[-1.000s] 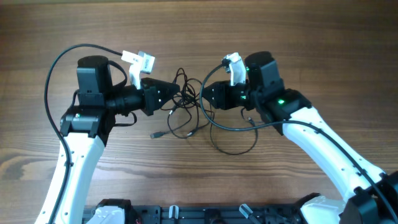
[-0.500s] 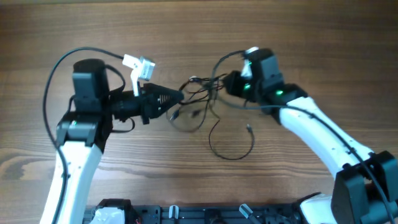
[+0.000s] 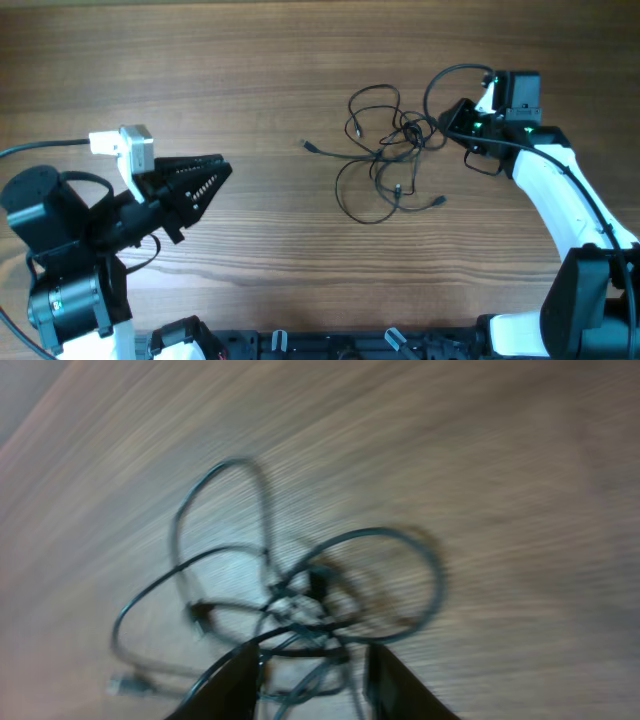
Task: Untangle cables
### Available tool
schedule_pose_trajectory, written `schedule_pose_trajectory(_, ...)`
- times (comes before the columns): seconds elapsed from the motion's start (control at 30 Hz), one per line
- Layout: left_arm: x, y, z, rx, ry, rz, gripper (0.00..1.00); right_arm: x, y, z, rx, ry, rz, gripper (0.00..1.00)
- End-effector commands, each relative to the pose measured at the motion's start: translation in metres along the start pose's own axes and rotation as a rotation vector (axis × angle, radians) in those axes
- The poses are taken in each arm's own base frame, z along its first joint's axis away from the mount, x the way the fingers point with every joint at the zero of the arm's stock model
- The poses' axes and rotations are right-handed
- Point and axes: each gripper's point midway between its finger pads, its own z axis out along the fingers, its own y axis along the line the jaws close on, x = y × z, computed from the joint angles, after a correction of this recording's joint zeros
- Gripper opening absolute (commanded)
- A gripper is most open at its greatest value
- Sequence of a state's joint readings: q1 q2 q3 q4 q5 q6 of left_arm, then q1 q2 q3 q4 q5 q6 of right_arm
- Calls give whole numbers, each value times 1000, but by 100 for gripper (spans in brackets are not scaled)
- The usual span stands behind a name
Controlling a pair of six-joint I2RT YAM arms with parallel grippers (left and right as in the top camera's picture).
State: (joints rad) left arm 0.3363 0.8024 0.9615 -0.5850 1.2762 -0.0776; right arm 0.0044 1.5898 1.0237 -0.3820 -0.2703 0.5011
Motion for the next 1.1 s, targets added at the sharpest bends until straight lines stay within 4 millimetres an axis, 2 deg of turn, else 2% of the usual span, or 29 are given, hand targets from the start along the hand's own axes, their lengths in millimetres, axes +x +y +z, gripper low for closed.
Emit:
schedule_pose_trajectory(0.0, 7, 23, 1, -84, 18, -88, 52, 18, 31, 2, -160, 74, -235, 43)
schedule_pose_trajectory(0.03, 9, 27, 1, -92, 26, -112, 58, 20, 33, 3, -162, 75, -264, 46)
schedule_pose_trajectory(0.13, 14, 39, 4, -96, 48, -176, 64, 18, 35, 8, -154, 48, -428, 53)
schedule_pose_trajectory(0.23, 21, 52, 8, -99, 75, -255, 67, 5, 16, 25, -44, 3, -437, 61)
schedule_pose_trajectory(0.3, 28, 60, 12, -97, 102, -318, 70, 12, 23, 38, -113, 30, -439, 61)
schedule_pose_trajectory(0.33, 30, 62, 14, -92, 112, -334, 70, 19, 29, 42, -167, 55, -438, 60)
schedule_pose_trajectory(0.4, 37, 65, 22, -70, 147, -364, 71, 47, 61, 39, -413, 160, -455, 39)
schedule_pose_trajectory(0.5, 47, 71, 33, -76, 196, -388, 71, 73, 103, 12, -717, 254, -459, 13)
schedule_pose_trajectory(0.53, 51, 72, 37, -80, 214, -392, 71, 78, 120, -7, -858, 279, -462, 5)
schedule_pose_trajectory(0.57, 57, 74, 43, -87, 243, -396, 72, 80, 135, -27, -989, 305, -448, 5)
schedule_pose_trajectory(0.67, 74, 76, 58, -104, 320, -395, 74, 74, 162, -70, -1203, 370, -410, 5)
schedule_pose_trajectory(0.83, 96, 78, 82, -146, 418, -387, 79, 65, 203, -121, -1297, 358, -492, 5)
schedule_pose_trajectory(0.9, 102, 95, 95, -281, 418, -456, 80, 73, 225, -147, -1352, 334, -581, 5)
schedule_pose_trajectory(1.0, 103, 109, 107, -398, 381, -524, 88, 84, 244, -168, -1402, 325, -642, 5)
schedule_pose_trajectory(1.07, 99, 102, 122, -368, 360, -519, 90, 96, 254, -173, -1423, 346, -653, 5)
